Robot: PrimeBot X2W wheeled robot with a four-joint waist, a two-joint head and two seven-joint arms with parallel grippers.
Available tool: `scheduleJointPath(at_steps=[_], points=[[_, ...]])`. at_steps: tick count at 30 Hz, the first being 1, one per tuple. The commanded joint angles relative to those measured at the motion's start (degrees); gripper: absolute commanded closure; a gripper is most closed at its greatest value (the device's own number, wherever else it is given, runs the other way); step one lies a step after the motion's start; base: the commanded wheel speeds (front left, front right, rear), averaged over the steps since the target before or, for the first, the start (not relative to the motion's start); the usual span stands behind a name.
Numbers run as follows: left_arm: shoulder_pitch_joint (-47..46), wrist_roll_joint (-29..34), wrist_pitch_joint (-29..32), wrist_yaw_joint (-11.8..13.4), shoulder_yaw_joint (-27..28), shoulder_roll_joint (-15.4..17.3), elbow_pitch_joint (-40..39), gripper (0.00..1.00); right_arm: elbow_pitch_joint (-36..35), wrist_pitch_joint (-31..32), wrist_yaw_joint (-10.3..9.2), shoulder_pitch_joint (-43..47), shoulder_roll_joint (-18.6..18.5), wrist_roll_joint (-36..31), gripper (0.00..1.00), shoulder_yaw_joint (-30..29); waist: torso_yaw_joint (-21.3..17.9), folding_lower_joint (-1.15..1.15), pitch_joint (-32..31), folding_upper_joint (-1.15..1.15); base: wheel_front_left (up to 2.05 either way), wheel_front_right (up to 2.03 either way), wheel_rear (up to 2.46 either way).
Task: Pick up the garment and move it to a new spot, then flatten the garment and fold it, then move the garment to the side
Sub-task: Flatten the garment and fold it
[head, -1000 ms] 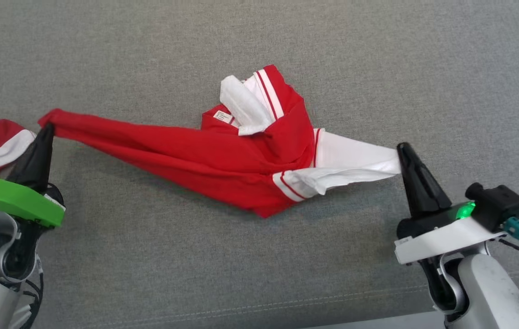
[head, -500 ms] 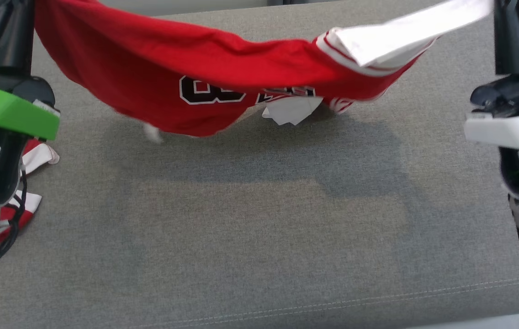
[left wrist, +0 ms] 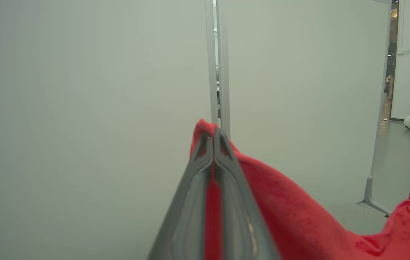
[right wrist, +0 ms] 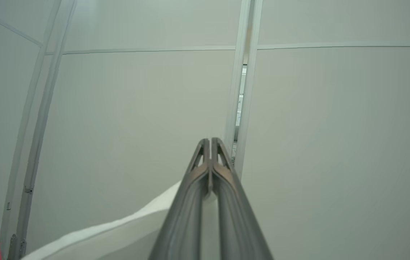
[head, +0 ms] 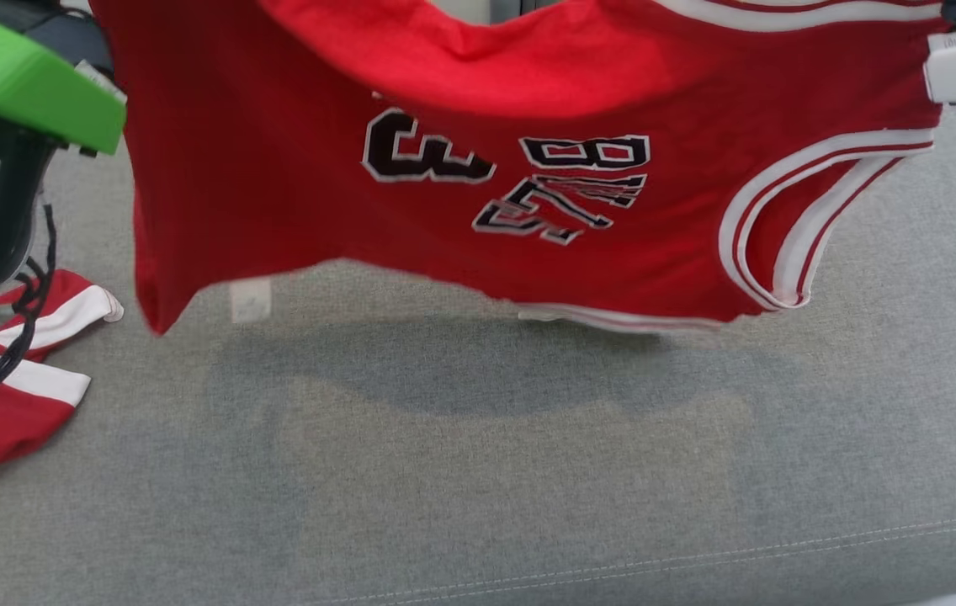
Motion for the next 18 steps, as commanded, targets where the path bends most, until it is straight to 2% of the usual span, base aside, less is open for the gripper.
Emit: scheduleJointPath(at_steps=[1, 3, 4, 11, 18], points=[[-2.02, -0.55, 1.48, -0.19, -0.86, -1.46, 2.03, 1.00, 3.47, 1.12, -0.08, -2.71, -0.03, 1.40, 1.00, 1.04, -0.18, 0.00, 0.56, 0.00, 0.00, 0.00, 0.00], [-4.28, -1.51, 3.63, -0.72, -1.77, -2.91, 5.17, 1.00, 8.10, 2.23, -0.08, -5.77, 0.13, 2.78, 1.00, 2.20, -0.15, 0.00, 1.30, 0.00, 0.00, 0.00, 0.00], [-4.28, -1.51, 3.63, -0.72, -1.77, -2.91, 5.17, 1.00, 8.10, 2.23, -0.08, -5.77, 0.13, 2.78, 1.00, 2.20, -0.15, 0.00, 1.30, 0.00, 0.00, 0.00, 0.00], [-15.60, -2.90, 9.19, -3.85, -4.36, -9.23, 23.59, 1.00, 26.92, 2.92, -0.08, -20.04, 0.88, 4.85, 1.00, 6.69, -0.01, 0.00, 5.65, 0.00, 0.00, 0.00, 0.00], [-26.99, -2.82, 5.37, -6.60, -3.28, -15.75, 42.83, 1.00, 44.41, -2.69, -0.08, -35.32, 3.54, 5.58, 1.00, 8.98, 0.38, 0.00, 8.30, 0.00, 0.00, 0.00, 0.00]])
